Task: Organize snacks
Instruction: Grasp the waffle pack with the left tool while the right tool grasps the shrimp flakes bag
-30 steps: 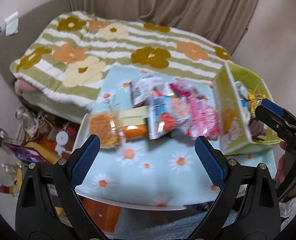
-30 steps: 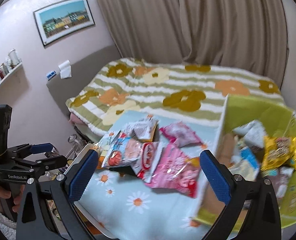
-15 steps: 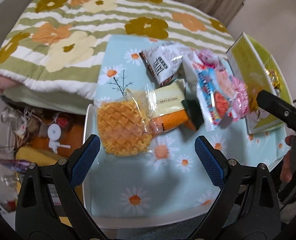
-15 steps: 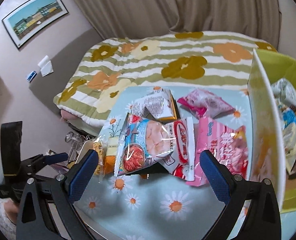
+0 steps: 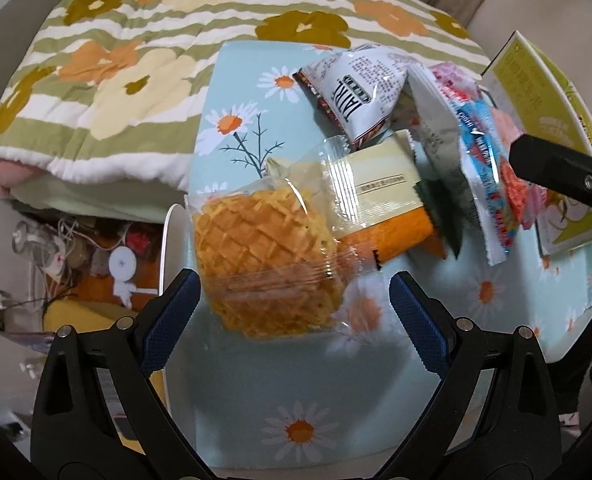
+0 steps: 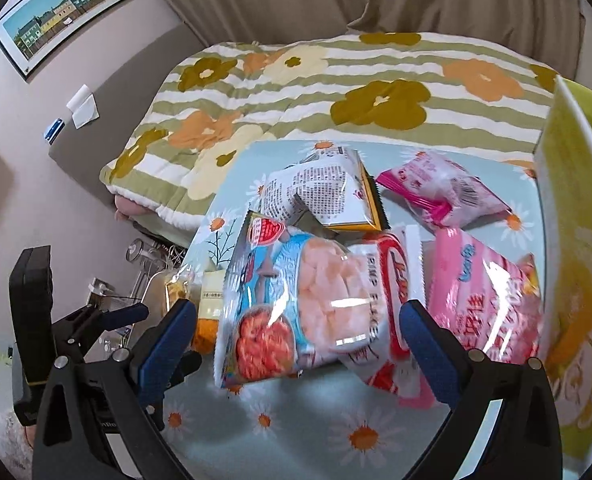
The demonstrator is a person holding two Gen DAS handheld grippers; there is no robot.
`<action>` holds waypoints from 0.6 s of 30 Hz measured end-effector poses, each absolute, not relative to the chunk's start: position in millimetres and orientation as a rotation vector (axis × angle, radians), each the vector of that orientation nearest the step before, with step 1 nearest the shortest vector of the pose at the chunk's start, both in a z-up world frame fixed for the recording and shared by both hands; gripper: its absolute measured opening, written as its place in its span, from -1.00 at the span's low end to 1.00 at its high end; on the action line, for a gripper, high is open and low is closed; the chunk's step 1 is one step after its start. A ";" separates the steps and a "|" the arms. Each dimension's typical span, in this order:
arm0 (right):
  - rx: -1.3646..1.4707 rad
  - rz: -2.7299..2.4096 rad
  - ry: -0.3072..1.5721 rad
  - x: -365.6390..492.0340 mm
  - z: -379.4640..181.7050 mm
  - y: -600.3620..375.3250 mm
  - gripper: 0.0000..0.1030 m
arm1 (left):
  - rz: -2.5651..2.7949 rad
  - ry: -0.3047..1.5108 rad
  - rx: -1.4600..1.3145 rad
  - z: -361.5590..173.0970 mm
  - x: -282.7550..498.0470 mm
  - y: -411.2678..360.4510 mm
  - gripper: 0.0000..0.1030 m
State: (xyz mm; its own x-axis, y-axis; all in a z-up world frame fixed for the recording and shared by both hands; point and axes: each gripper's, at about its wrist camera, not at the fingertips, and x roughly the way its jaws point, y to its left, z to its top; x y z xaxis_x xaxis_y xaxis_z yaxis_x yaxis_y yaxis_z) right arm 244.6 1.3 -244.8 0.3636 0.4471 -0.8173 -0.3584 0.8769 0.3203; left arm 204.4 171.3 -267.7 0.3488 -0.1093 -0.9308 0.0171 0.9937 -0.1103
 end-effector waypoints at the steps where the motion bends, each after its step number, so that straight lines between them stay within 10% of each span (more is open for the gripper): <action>1: 0.086 0.522 1.088 246.7 -246.5 2.7 0.96 | -0.083 1.214 -0.083 -269.1 205.3 171.4 0.83; 18: 0.066 0.551 1.159 267.4 -268.8 5.7 0.96 | -0.073 1.247 0.014 -281.9 213.1 165.0 0.37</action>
State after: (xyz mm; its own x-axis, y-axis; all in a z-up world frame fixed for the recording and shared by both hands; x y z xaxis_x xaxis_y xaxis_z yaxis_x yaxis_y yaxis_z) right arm 267.4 5.7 -268.8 0.2839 0.4446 -0.8496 -0.3785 0.8660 0.3267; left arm 213.1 165.0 -281.9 0.3166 -0.0474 -0.9474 0.0628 0.9976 -0.0290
